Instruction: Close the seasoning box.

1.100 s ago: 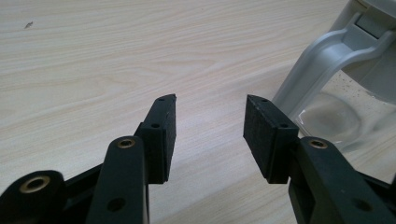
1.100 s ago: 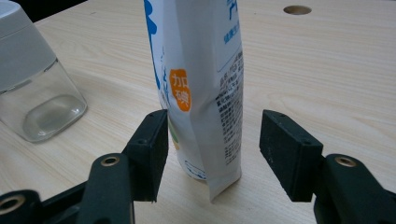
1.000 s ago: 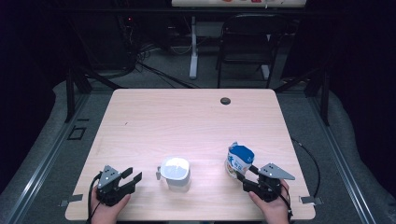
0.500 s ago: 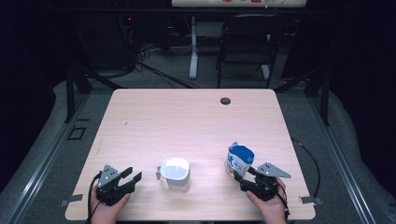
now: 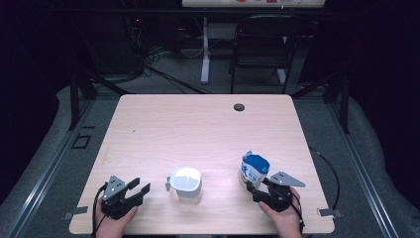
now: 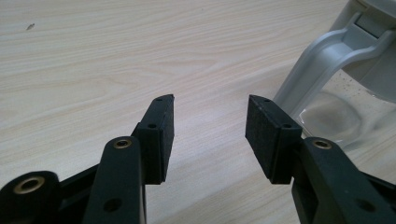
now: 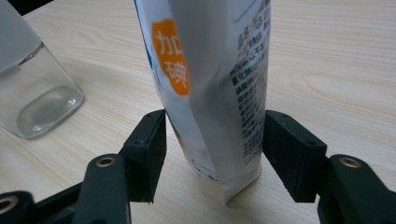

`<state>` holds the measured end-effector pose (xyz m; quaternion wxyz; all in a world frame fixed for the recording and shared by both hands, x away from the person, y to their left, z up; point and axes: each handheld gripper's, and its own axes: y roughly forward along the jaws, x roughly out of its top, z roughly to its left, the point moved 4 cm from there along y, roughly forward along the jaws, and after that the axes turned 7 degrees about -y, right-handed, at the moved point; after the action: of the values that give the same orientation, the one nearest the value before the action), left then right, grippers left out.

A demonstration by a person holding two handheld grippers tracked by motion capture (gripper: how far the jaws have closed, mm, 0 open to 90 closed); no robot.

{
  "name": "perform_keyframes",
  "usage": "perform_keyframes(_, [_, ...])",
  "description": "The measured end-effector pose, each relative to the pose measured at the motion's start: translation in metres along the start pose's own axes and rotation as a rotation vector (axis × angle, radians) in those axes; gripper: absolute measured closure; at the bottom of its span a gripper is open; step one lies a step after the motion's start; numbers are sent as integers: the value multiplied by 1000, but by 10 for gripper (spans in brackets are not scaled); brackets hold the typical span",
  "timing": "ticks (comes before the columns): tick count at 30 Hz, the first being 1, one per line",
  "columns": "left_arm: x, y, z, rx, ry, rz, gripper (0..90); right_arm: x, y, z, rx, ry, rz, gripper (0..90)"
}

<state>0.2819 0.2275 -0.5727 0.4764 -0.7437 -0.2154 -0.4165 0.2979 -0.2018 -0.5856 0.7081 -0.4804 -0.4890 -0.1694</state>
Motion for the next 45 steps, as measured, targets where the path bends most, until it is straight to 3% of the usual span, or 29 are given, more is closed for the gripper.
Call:
perform_keyframes(18, [5,-4,-12,-11,19,-6,521,-2,5,-1,4,-3,15,386])
perform_keyframes(31, [26,-15,-22,-55,9,-31,522,-2,4,-1,5,-4,9,387])
perform_keyframes(38, [36,-16,-33,-79,38,-22,526,-2,3,-1,2,-5,9,386])
perform_keyframes(45, [47,-15,-40,-110,39,-26,531,-2,0,-1,0,-2,4,386])
